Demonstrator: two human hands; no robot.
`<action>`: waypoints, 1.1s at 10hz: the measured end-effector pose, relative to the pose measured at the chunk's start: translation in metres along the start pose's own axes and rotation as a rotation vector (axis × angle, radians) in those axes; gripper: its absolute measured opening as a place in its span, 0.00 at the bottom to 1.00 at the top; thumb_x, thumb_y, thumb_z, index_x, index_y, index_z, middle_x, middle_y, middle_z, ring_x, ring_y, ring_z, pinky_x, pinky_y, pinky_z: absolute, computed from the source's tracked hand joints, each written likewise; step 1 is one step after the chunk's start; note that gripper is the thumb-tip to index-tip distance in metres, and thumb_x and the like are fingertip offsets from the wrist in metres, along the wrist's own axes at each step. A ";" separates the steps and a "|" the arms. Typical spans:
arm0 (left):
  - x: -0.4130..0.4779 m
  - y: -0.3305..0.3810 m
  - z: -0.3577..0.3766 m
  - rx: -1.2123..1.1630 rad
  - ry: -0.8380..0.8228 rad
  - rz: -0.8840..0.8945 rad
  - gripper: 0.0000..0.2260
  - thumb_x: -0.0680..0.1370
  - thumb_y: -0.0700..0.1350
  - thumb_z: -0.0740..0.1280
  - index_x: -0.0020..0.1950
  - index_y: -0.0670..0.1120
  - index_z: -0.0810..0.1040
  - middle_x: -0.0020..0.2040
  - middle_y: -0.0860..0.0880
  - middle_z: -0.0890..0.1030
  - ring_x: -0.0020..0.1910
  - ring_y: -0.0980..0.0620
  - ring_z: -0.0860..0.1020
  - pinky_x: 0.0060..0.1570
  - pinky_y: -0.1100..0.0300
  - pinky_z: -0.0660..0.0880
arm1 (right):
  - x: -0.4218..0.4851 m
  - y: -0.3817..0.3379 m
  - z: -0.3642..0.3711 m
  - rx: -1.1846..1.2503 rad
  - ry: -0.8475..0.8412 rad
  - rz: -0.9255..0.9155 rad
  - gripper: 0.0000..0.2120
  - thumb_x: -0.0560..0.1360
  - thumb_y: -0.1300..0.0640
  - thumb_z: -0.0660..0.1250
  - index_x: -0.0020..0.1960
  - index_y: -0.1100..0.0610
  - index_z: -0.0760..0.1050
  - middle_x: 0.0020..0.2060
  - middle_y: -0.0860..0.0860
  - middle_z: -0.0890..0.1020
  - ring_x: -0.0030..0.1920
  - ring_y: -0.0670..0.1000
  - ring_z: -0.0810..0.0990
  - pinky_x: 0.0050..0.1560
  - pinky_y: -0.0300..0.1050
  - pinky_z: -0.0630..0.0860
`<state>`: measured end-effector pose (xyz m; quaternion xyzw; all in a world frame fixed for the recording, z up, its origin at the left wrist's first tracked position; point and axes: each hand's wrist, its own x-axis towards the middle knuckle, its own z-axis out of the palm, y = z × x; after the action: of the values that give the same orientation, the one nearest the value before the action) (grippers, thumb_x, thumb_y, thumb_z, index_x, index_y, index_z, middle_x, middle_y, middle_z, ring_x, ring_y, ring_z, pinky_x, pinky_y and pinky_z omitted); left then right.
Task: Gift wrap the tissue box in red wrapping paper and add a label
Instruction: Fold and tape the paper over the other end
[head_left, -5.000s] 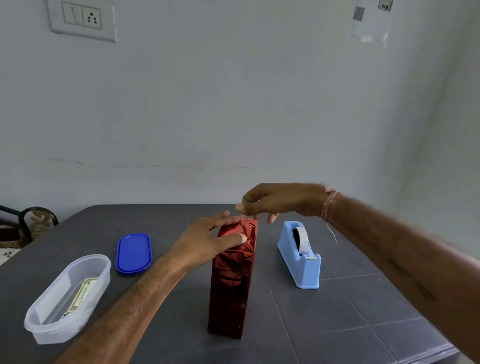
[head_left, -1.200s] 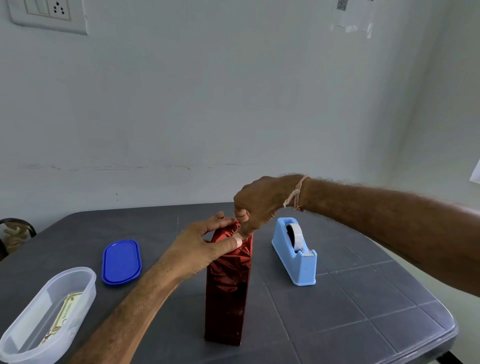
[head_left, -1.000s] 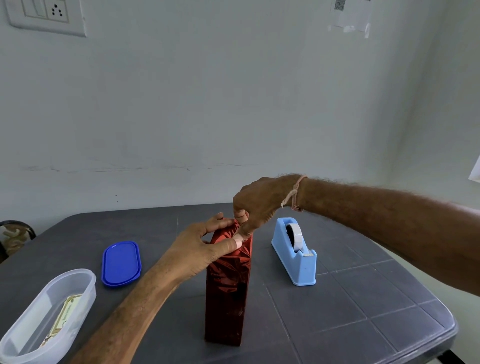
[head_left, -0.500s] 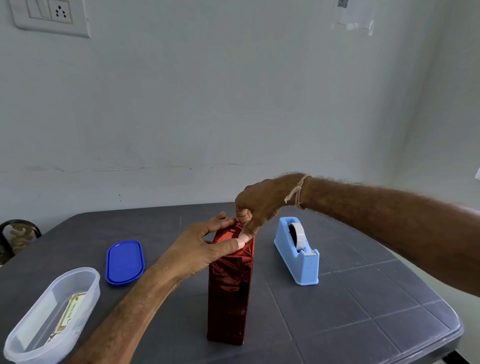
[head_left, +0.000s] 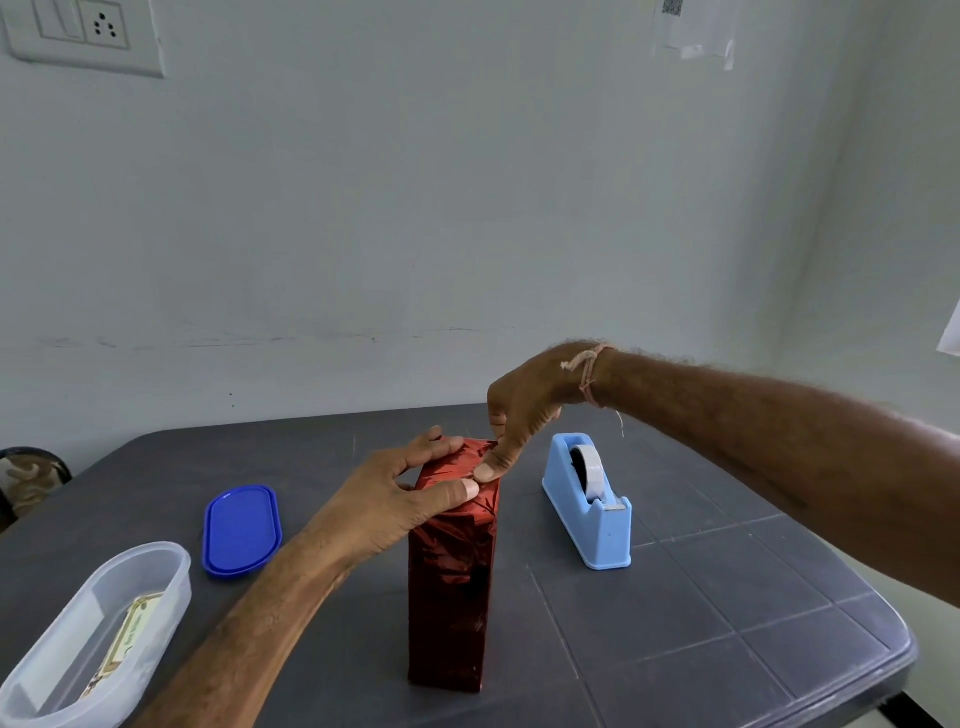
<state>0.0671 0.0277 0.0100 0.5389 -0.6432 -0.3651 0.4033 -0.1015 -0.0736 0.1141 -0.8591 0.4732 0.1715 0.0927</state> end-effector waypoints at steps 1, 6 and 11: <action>0.000 -0.003 -0.001 -0.004 0.006 0.001 0.32 0.67 0.59 0.75 0.72 0.62 0.75 0.78 0.64 0.64 0.78 0.57 0.63 0.67 0.61 0.67 | 0.007 0.014 0.005 0.067 -0.046 0.024 0.32 0.63 0.28 0.76 0.52 0.54 0.81 0.45 0.47 0.83 0.50 0.47 0.82 0.53 0.47 0.79; 0.002 -0.009 -0.001 -0.020 0.015 0.018 0.32 0.65 0.62 0.76 0.69 0.65 0.77 0.77 0.66 0.65 0.77 0.59 0.63 0.75 0.49 0.68 | 0.000 0.039 0.064 0.843 0.163 -0.005 0.27 0.70 0.28 0.70 0.56 0.48 0.79 0.56 0.49 0.83 0.53 0.49 0.84 0.49 0.46 0.82; -0.004 -0.007 0.001 -0.069 0.034 0.020 0.28 0.68 0.60 0.75 0.68 0.66 0.77 0.73 0.71 0.64 0.76 0.61 0.64 0.72 0.57 0.67 | 0.024 0.019 0.155 1.652 0.286 -0.253 0.21 0.72 0.38 0.74 0.57 0.51 0.75 0.51 0.50 0.82 0.51 0.50 0.79 0.43 0.43 0.77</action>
<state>0.0690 0.0303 0.0031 0.5243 -0.6288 -0.3734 0.4362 -0.1378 -0.0524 -0.0377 -0.5752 0.3541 -0.3514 0.6482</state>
